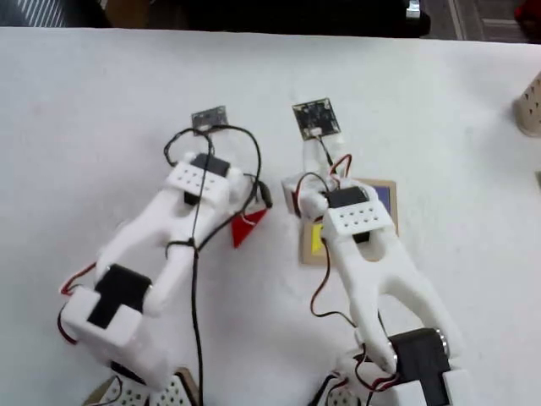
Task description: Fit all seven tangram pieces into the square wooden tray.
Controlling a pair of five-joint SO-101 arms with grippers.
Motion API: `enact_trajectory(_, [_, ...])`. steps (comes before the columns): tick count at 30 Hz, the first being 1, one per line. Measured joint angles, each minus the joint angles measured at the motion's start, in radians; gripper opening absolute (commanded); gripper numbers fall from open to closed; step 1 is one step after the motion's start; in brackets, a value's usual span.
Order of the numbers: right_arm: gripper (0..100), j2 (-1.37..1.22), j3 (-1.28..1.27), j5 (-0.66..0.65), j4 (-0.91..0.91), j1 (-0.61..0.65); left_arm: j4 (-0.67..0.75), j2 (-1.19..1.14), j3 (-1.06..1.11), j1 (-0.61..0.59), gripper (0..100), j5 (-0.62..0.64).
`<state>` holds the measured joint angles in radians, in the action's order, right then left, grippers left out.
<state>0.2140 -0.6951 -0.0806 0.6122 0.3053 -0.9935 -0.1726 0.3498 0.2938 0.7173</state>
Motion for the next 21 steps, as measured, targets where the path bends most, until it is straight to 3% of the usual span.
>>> enact_trajectory(9, [1.8,0.000,0.000,0.000,0.000,0.000,-0.031,-0.060,-0.048,-0.006,39,0.000])
enact_trajectory(21, [1.8,0.000,0.000,0.000,0.000,0.000,-0.031,-0.061,-0.048,-0.006,39,0.000])
